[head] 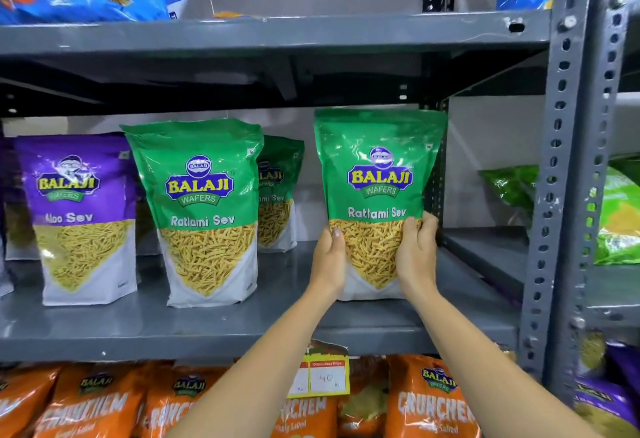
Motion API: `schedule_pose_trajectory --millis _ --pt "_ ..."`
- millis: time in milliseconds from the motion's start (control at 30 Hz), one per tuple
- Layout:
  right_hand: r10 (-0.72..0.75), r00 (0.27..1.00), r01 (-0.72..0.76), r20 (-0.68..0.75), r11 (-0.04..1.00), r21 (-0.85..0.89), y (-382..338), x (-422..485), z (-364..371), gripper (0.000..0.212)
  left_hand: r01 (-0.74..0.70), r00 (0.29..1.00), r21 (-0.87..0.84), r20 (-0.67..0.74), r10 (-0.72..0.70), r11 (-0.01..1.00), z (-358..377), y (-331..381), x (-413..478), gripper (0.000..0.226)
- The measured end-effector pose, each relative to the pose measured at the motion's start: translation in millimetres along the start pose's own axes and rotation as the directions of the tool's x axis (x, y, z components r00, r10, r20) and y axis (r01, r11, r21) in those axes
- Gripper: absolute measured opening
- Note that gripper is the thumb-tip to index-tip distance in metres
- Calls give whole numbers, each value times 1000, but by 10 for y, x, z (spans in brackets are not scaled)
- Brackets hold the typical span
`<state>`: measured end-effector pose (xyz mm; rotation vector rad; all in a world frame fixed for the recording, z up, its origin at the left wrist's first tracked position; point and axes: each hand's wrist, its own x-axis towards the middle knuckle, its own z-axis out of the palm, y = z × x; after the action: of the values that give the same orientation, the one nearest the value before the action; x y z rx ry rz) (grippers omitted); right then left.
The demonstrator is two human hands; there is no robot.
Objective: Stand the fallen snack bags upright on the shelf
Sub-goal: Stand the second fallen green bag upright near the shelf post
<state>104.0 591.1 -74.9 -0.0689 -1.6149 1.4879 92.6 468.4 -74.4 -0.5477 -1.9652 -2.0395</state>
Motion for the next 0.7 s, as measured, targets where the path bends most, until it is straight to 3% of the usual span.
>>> schedule_pose_trajectory --millis 100,233,300,400,467,567,700 --pt "25 998 -25 54 1000 15 72 33 -21 10 65 992 -106 115 -53 992 -66 -119 58 23" --pt "69 990 -77 123 996 55 142 62 -58 15 104 977 -81 196 -86 991 -95 -127 57 26" --pt "95 983 -104 159 993 49 143 62 -88 36 125 974 -52 196 -113 991 -131 -126 46 23" --pt "144 956 -153 256 988 15 119 49 -227 85 97 983 4 159 -96 995 -250 -173 12 40" --pt "179 911 -154 373 983 -95 123 37 -373 112 131 976 15 176 -131 991 -325 -239 -22 42" --pt "165 807 -5 567 962 -273 187 -3 -524 111 194 958 -19 219 -185 981 -366 -303 -77 34" --pt "167 739 25 653 961 -274 252 28 -591 121 181 947 -56 281 -158 982 -214 -207 -162 39"
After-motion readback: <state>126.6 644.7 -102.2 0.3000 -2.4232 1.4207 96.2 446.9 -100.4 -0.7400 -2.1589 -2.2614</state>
